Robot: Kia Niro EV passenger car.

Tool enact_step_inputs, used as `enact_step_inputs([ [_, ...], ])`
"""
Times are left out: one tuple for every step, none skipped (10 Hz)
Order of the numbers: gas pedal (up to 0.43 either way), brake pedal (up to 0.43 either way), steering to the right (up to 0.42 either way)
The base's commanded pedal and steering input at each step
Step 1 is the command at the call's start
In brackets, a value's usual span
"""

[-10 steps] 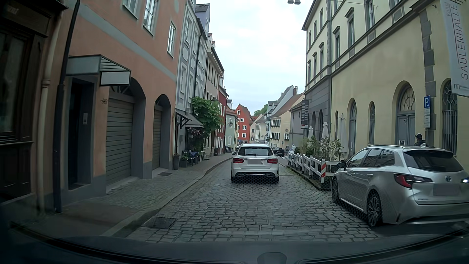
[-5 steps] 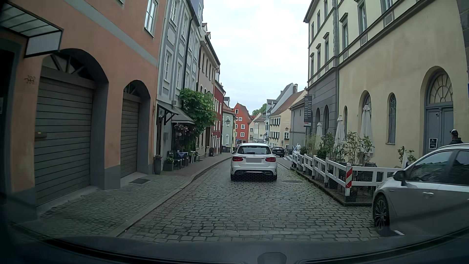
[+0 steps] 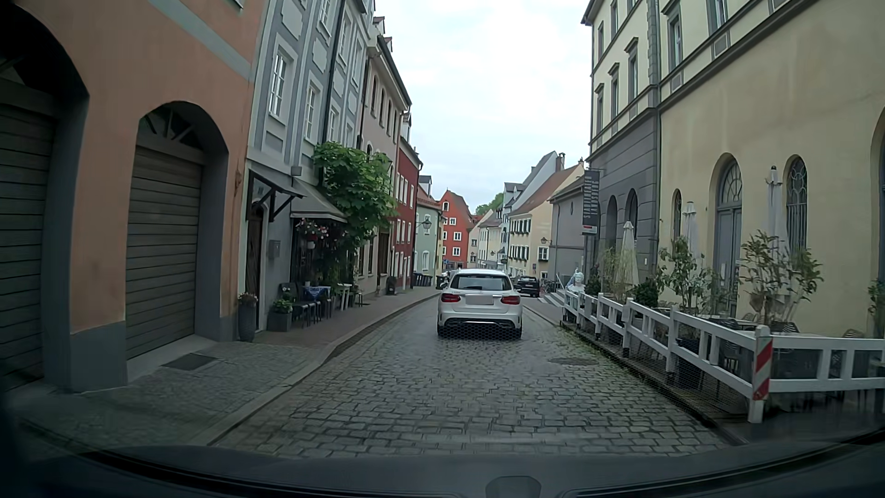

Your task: Follow the waypoints while adhering to traffic rules and regulations

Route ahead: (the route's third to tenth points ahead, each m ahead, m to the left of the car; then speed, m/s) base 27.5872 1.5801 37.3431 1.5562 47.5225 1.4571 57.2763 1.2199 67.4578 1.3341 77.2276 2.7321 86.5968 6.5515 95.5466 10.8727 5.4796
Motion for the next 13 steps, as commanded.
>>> enact_step_inputs([
  [0.000, 0.030, 0.007],
  [0.000, 0.043, 0.008],
  [0.000, 0.055, 0.013],
  [0.000, 0.073, 0.014],
  [0.000, 0.079, 0.013],
  [0.000, 0.091, 0.010],
  [0.000, 0.098, 0.008],
  [0.000, 0.098, 0.005],
  [0.000, 0.098, 0.003],
  [0.000, 0.098, 0.004],
  [0.000, 0.110, 0.000],
  [0.000, 0.128, 0.004],
  [0.000, 0.128, 0.003],
])
